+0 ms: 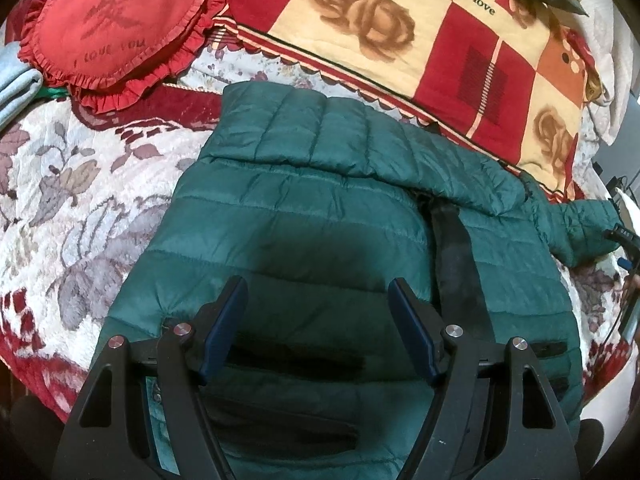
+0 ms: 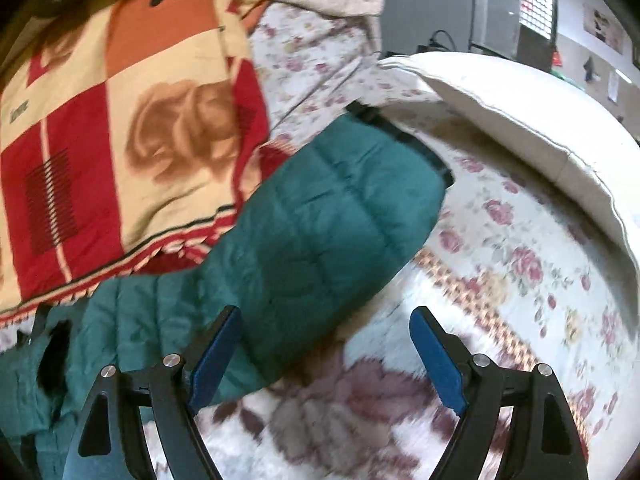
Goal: Fold large clothes
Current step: 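Grasp the other sleeve cuff with the right tool and lift it, then carry the held sleeve across the jacket body with the right tool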
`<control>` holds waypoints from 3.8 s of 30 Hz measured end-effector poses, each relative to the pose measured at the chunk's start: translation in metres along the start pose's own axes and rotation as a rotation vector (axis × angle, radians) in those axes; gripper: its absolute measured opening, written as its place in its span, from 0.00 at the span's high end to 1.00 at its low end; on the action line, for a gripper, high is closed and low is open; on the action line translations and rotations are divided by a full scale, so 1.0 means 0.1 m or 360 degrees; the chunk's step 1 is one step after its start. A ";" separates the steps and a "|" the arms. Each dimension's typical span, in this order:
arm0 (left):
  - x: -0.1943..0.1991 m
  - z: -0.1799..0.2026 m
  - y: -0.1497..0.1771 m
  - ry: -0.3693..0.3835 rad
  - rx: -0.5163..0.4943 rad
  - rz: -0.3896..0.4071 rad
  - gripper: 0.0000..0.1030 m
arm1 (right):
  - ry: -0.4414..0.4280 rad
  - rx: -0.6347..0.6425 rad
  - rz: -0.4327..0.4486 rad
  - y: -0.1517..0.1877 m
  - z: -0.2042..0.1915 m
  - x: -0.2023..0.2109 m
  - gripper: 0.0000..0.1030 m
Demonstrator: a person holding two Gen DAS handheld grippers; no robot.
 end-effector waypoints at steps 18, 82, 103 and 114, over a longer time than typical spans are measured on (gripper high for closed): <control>-0.12 -0.03 0.06 -0.0027 -0.0034 -0.0066 0.29 | -0.0086 -0.0255 0.0030 -0.40 0.14 -0.48 0.15; 0.40 -0.40 -0.01 0.0094 0.0185 0.0032 0.29 | -0.1033 0.0510 0.0005 0.36 -2.70 1.63 0.90; 0.44 -0.63 -0.05 0.0095 0.0258 0.0047 0.29 | -0.1294 0.0652 -0.0176 1.03 -4.03 1.90 0.90; 0.42 -0.79 -0.06 0.0072 0.0280 0.0042 0.29 | -0.1372 0.0771 -0.0311 1.57 -4.69 1.91 0.90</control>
Point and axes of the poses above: each gripper's, at about its wrist camera, not at the fingertips, and x roughly against the way its jaws point, z to its right, y to its underside, the point moved 8 cm from there along -x, roughly the way its jaws point, and after that the axes turned 6 degrees about z, right-handed, at the moved point
